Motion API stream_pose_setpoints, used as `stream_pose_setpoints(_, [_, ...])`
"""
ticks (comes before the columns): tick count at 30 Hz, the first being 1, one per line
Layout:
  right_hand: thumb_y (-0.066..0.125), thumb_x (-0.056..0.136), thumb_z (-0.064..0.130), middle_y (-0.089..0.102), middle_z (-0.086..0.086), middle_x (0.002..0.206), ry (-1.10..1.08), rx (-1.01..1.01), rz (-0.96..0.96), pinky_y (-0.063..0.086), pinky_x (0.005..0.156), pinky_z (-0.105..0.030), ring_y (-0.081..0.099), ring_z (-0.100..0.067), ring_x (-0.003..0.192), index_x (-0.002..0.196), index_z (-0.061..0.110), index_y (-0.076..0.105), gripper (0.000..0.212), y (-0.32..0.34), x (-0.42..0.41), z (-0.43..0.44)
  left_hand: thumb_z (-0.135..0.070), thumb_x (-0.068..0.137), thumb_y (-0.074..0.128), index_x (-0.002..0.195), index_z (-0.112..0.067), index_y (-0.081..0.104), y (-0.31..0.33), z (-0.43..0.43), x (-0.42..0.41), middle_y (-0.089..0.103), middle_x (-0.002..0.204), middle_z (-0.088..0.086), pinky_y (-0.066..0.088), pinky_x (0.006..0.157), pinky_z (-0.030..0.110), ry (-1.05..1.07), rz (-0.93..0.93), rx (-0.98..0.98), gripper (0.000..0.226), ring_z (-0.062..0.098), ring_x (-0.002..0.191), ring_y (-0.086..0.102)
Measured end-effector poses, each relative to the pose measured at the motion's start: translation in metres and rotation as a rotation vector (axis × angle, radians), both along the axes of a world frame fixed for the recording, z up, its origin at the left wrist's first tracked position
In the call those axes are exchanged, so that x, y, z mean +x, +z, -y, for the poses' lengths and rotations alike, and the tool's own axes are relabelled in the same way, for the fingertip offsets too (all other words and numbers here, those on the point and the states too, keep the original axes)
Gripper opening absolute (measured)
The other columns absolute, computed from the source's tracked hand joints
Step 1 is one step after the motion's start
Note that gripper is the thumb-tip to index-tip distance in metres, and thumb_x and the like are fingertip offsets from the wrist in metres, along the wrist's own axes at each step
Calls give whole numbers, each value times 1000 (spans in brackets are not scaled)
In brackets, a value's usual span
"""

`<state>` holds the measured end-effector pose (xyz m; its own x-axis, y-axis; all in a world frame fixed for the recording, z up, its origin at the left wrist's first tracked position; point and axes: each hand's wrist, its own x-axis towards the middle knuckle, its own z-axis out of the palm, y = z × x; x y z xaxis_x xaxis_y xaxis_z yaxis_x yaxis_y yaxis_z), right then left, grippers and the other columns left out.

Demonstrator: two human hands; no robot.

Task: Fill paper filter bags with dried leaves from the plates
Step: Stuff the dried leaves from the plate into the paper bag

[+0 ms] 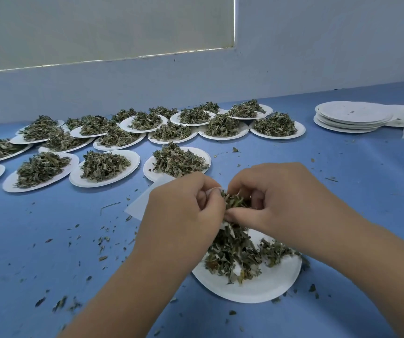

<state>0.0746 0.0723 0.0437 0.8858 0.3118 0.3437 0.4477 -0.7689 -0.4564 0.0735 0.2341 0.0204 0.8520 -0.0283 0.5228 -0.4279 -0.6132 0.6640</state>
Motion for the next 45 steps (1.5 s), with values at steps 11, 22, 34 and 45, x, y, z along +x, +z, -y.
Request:
stream_pose_setpoints(11, [70,79,35,55,15,73,-2,17,86,42,65,-18,50,-2,71,86,33,68,7,0,-8,-11,-16,81,62,70,-25,69,3,0,0,59,55,1,36,46,13,-31,-112,-105,16,6,49,49])
stream_pose_setpoints(22, [75,79,14,63,15,87,187,253,-26,54,77,-22,65,-2,84,100,37,69,32,-1,-3,-1,-11,85,61,71,-21,70,7,-3,2,53,54,10,34,44,10,-47,-163,-180,19,-4,41,51])
stream_pose_setpoints(34, [82,72,16,65,4,67,119,529,-78,49,58,-29,58,-9,60,78,28,66,20,-9,7,-7,-6,87,63,72,-20,70,11,4,-5,62,57,6,36,41,5,-86,-155,-255,21,-4,43,59])
stream_pose_setpoints(45, [77,74,22,56,24,65,14,328,90,36,53,-7,49,0,54,72,35,62,19,-5,3,-7,-8,86,62,71,-20,69,8,6,-5,49,45,4,32,40,7,-89,-144,-236,20,-5,36,52])
